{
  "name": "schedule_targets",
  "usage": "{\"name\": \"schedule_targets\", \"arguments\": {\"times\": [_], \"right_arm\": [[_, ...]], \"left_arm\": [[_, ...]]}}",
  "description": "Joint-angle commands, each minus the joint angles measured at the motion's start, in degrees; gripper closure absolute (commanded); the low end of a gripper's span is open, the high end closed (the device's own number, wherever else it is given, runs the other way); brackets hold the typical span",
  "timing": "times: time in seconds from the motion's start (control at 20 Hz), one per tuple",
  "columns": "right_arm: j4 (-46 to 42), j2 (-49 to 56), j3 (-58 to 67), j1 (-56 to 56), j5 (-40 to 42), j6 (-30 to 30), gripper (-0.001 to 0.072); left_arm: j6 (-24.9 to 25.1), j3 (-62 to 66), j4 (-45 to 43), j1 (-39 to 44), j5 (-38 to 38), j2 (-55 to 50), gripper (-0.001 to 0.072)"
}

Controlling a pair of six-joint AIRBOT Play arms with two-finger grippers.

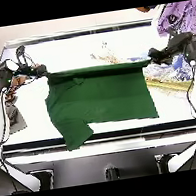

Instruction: Fold the clothes and pants, and hang the long-sleeved shirts on hangers.

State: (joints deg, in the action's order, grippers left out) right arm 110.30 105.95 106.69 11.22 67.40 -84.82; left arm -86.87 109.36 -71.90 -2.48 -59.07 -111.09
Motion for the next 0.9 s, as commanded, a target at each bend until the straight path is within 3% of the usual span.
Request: {"name": "schedule_targets", "arguments": {"times": [0.0,0.25,0.55,0.75,0.85], "right_arm": [[-2.0,0.9,-0.2,-0.8,7.3,0.3,0.0681],[-7.3,1.2,-5.7,-2.9,12.6,2.0,0.0681],[-6.9,1.4,-9.1,-3.3,12.7,3.7,0.068],[-4.5,1.6,-9.1,-3.3,12.2,3.7,0.0679],[-4.1,2.1,-9.1,-3.3,12.3,3.7,0.0612]], "left_arm": [[1.6,0.6,-1.0,-1.3,-7.0,-0.7,0.0695],[1.3,0.4,-6.2,-1.0,-20.2,-0.8,0.0695],[-5.1,0.4,-9.7,0.3,-29.9,-0.8,0.0695],[-6.8,-0.6,-11.7,2.6,-31.3,-1.2,0.0694],[-8.2,-2.1,-11.7,3.5,-29.8,-1.5,0.0647]]}}
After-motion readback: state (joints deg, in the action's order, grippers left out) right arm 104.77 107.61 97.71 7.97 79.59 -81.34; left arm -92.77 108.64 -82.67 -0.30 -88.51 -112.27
